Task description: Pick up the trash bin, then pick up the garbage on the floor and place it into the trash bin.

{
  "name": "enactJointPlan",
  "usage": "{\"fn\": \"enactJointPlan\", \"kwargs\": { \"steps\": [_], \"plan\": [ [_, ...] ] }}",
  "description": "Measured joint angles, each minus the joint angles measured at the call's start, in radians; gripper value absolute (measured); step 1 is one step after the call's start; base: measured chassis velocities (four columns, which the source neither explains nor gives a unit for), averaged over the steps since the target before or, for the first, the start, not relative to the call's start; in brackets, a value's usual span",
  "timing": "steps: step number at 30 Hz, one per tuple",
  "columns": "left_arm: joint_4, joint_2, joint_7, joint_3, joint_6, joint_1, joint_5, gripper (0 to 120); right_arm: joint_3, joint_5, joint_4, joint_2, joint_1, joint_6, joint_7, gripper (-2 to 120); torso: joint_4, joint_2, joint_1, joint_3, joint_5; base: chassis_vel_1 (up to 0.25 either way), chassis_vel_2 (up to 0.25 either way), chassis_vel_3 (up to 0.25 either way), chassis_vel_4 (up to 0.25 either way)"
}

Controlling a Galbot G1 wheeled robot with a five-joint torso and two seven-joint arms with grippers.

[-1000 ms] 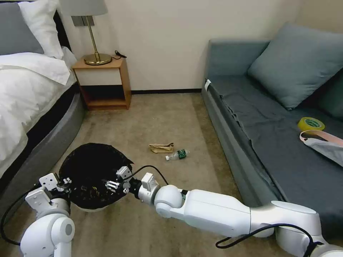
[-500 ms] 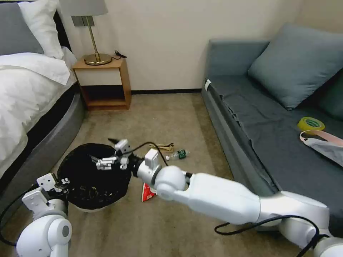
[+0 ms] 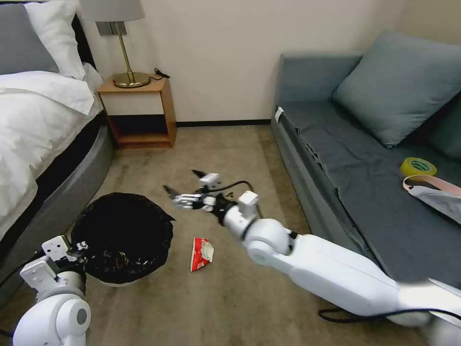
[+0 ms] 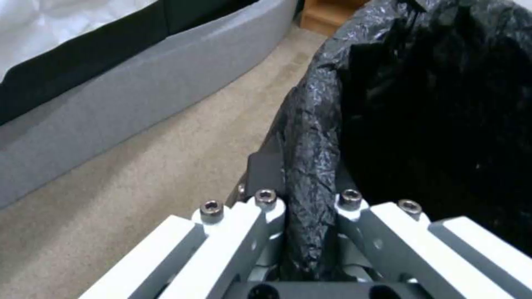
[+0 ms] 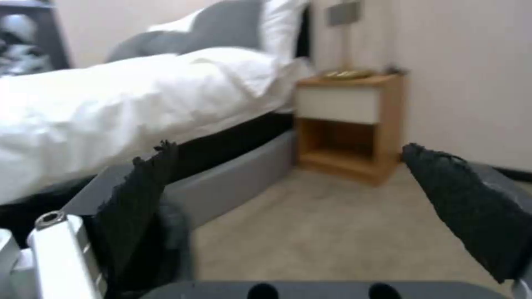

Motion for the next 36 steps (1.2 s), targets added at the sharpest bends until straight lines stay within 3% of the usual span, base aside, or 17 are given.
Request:
{"fn": "enactJointPlan", "kwargs": {
  "steps": [5, 15, 27, 32, 33, 36],
  "plan": [
    [-0.010, 0.009, 0.002, 0.001, 0.000, 0.005, 0.000, 4, 0.137, -0.107, 0.063, -0.046, -0.141, -0.023, 0.074, 100, 0.0001, 0.000, 0.000, 0.000, 0.0001, 0.000, 0.000, 0.000, 0.000],
    [-0.012, 0.010, 0.006, -0.008, 0.000, 0.008, -0.002, 4, 0.330, -0.276, 0.158, -0.040, -0.425, -0.037, 0.174, 100, 0.0000, 0.000, 0.000, 0.000, -0.0001, 0.000, 0.000, 0.000, 0.000],
    [-0.005, 0.009, 0.014, -0.012, -0.007, 0.009, -0.003, 4, 0.467, -0.396, 0.184, 0.002, -0.582, 0.037, 0.167, 100, 0.0002, 0.000, 0.000, 0.000, -0.0002, 0.000, 0.000, 0.000, 0.000],
    [0.004, 0.011, 0.018, -0.017, -0.011, 0.005, -0.006, 4, 0.516, -0.432, 0.180, 0.004, -0.643, 0.100, 0.096, 100, 0.0002, 0.000, 0.000, 0.000, -0.0002, 0.000, 0.000, 0.000, 0.000],
    [0.005, 0.010, 0.022, -0.021, -0.015, 0.004, -0.007, 4, 0.521, -0.461, 0.189, 0.010, -0.690, 0.129, 0.045, 100, 0.0001, 0.000, 0.000, 0.000, -0.0003, 0.000, 0.000, 0.000, 0.000],
    [0.005, 0.010, 0.022, -0.027, -0.016, 0.004, -0.007, 4, 0.517, -0.480, 0.188, 0.018, -0.698, 0.135, 0.037, 100, 0.0001, 0.000, 0.000, 0.000, -0.0003, 0.000, 0.000, 0.000, 0.000]
  ]
}}
